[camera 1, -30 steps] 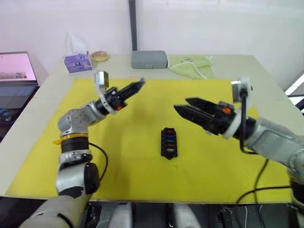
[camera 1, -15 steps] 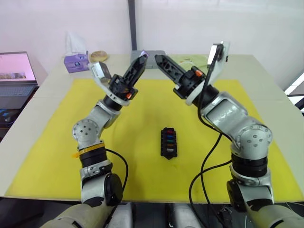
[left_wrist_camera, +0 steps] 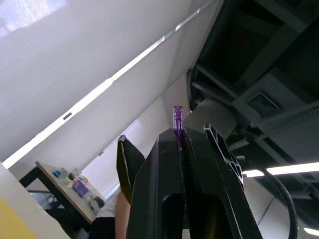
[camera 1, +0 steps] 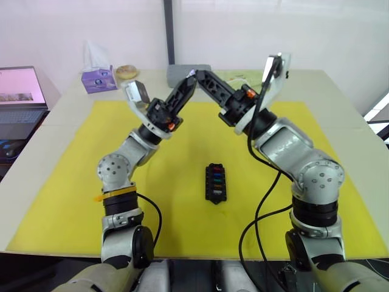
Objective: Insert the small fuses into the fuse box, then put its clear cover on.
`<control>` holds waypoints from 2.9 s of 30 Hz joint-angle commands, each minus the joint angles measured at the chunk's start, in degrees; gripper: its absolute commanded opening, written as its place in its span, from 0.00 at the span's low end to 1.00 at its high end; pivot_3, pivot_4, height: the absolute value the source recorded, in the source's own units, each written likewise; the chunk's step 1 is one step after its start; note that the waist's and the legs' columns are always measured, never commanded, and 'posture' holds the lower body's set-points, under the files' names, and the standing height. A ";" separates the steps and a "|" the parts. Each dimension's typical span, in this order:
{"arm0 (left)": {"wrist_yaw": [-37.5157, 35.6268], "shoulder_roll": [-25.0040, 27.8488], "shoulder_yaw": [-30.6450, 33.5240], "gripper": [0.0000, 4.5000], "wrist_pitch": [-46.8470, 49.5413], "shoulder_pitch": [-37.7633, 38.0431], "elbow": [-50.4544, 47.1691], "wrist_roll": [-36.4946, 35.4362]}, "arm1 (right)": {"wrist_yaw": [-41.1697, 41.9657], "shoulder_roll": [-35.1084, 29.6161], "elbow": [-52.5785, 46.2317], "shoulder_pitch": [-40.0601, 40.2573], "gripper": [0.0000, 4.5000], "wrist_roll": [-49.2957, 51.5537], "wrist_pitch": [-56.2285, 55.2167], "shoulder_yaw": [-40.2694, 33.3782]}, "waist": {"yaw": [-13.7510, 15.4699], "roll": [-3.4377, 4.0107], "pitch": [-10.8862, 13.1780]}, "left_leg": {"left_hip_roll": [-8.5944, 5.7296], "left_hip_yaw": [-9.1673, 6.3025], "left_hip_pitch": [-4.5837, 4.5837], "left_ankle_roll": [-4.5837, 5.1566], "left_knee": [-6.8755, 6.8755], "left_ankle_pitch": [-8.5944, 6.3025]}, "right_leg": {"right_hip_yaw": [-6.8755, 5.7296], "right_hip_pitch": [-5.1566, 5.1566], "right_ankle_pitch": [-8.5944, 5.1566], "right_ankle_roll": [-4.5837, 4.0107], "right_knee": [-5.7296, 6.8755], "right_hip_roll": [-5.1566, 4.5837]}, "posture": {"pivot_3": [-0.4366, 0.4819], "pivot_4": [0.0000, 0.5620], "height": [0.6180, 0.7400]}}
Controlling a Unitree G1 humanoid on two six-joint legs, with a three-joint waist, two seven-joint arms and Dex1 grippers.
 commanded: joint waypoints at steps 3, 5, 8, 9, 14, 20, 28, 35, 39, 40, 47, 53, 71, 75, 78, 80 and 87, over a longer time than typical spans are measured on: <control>0.38 0.59 -1.78 0.00 -1.11 0.70 -3.32 -2.41 | 0.97 1.17 -2.00 -0.99 0.70 -0.55 -0.13 -0.99 | 0.00 0.01 0.00 | 0.00 0.00 0.00 0.00 -0.01 0.00 | 0.00 0.00 0.00 0.00 0.00 0.00 | 0.48 0.27 1.00; 0.65 0.73 -1.99 0.00 -1.30 0.90 -3.39 -2.81 | 1.07 1.47 -1.95 -1.06 0.70 -0.70 -0.16 -1.05 | 0.02 0.01 0.00 | 0.00 -0.01 0.00 0.00 -0.01 0.00 | 0.00 0.00 0.00 0.00 -0.01 0.00 | 0.48 0.27 1.00; 0.79 1.11 -2.47 0.00 -1.60 1.13 -3.50 -3.22 | 1.28 1.76 -1.94 -1.13 0.50 -1.15 -0.12 -1.11 | 0.01 0.01 0.01 | 0.00 -0.01 0.00 0.00 -0.02 0.00 | 0.00 0.00 0.00 0.00 -0.03 0.00 | 0.48 0.27 1.00; 0.86 1.24 -2.61 0.00 -1.70 1.19 -3.50 -3.39 | 1.35 1.83 -2.02 -1.12 0.39 -1.19 -0.06 -1.13 | 0.01 0.01 0.01 | 0.00 -0.02 0.00 0.00 -0.03 0.00 | -0.01 0.00 0.00 0.00 -0.03 0.00 | 0.48 0.27 1.00; 1.03 1.76 -3.03 0.00 -2.06 1.41 -3.35 -3.78 | 1.69 2.24 -2.40 -0.93 0.02 -1.46 0.17 -1.26 | 0.00 0.01 0.01 | 0.00 -0.02 0.00 0.00 -0.04 0.00 | -0.02 0.00 0.00 0.00 -0.06 0.01 | 0.48 0.27 1.00; 1.01 1.98 -3.22 0.00 -2.13 1.49 -3.23 -3.79 | 1.85 2.23 -3.17 -0.37 0.02 -0.66 0.71 -1.10 | 0.01 0.01 0.01 | 0.00 -0.02 0.00 0.00 -0.06 0.00 | -0.02 0.00 0.00 -0.01 -0.07 0.01 | 0.48 0.27 1.00; 1.00 3.05 -3.24 0.15 -2.21 1.50 -2.62 -3.53 | 2.36 2.29 -3.49 0.15 0.00 -1.17 1.57 -0.71 | -0.04 0.02 0.01 | 0.00 -0.03 0.00 0.00 -0.07 0.00 | -0.02 0.00 -0.01 -0.01 -0.09 0.01 | 0.48 0.27 1.00; -0.74 7.21 -3.84 0.93 -0.75 2.28 -3.26 -3.81 | 3.48 2.33 -3.27 -0.09 0.00 -2.34 2.03 -0.89 | -0.05 0.03 0.02 | 0.01 -0.04 0.00 0.01 -0.10 0.00 | -0.02 0.00 -0.01 -0.02 -0.12 0.02 | 0.48 0.27 1.00; -6.51 19.28 -4.31 0.93 3.74 4.21 -3.90 -2.00 | 11.76 -3.80 -2.82 1.22 0.00 -7.57 2.09 -3.13 | -0.31 0.13 0.08 | 0.02 -0.04 0.00 0.01 -0.15 0.00 | 0.00 -0.04 0.00 -0.03 -0.11 0.06 | 0.48 0.27 1.00; -9.12 23.13 -5.52 0.93 4.26 4.63 -3.87 0.02 | 17.64 -6.23 -2.63 2.41 0.00 -10.82 0.01 -3.87 | -0.23 0.12 0.10 | 0.02 -0.05 0.00 0.01 -0.16 -0.01 | -0.01 -0.05 -0.01 -0.04 -0.12 0.07 | 0.48 0.27 1.00; -29.19 42.18 -16.10 0.93 -2.43 4.10 -0.59 17.06 | 54.21 -19.18 8.95 8.50 0.00 -27.26 -9.46 -2.43 | 0.02 0.17 0.15 | 0.01 0.01 -0.01 0.01 -0.21 -0.01 | -0.03 0.01 -0.03 -0.08 -0.33 0.08 | 0.48 0.27 1.00; -44.70 49.51 -25.16 0.93 -21.91 9.24 -6.37 32.98 | 78.82 -20.77 24.33 10.11 0.00 -35.34 -16.85 0.42 | -0.26 0.42 0.31 | 0.06 0.12 0.01 0.00 -0.32 -0.01 | 0.07 -0.04 -0.11 -0.23 -0.39 0.07 | 0.48 0.27 1.00; -43.61 50.31 -21.35 0.93 -17.51 17.86 -13.53 31.50 | 91.48 -11.11 35.95 11.92 0.00 -48.25 -30.78 1.80 | -0.01 0.53 0.43 | 0.15 0.11 -0.01 0.00 -0.28 -0.01 | 0.10 -0.12 0.01 -0.05 -0.26 0.07 | 0.48 0.27 1.00; -42.95 50.20 -21.22 0.93 -16.13 17.78 -14.60 30.81 | 92.21 -9.75 38.83 12.03 0.00 -50.34 -33.34 1.86 | -0.03 0.52 0.43 | 0.15 0.11 -0.01 0.00 -0.28 -0.01 | 0.10 -0.12 0.01 -0.05 -0.24 0.07 | 0.48 0.27 1.00; -42.71 50.44 -20.93 0.93 -15.15 18.04 -15.45 30.25 | 92.77 -8.97 40.59 12.28 0.00 -51.25 -34.74 1.84 | -0.12 0.53 0.43 | 0.15 0.11 0.00 -0.01 -0.28 -0.01 | 0.10 -0.13 0.01 -0.05 -0.22 0.07 | 0.48 0.27 1.00; -42.60 50.64 -20.57 0.93 -14.47 18.33 -15.98 30.07 | 93.19 -8.61 41.71 12.40 0.00 -51.77 -35.60 1.69 | -0.11 0.53 0.43 | 0.15 0.11 0.00 -0.01 -0.28 -0.01 | 0.10 -0.12 0.01 -0.05 -0.21 0.08 | 0.48 0.27 1.00; -42.97 53.23 -19.46 0.93 -10.88 19.42 -18.25 28.26 | 93.62 -7.07 45.29 11.08 0.00 -53.03 -38.51 1.39 | -0.23 0.53 0.43 | 0.15 0.11 0.02 -0.01 -0.26 -0.01 | 0.11 -0.12 0.01 -0.05 -0.19 0.09 | 0.48 0.27 1.00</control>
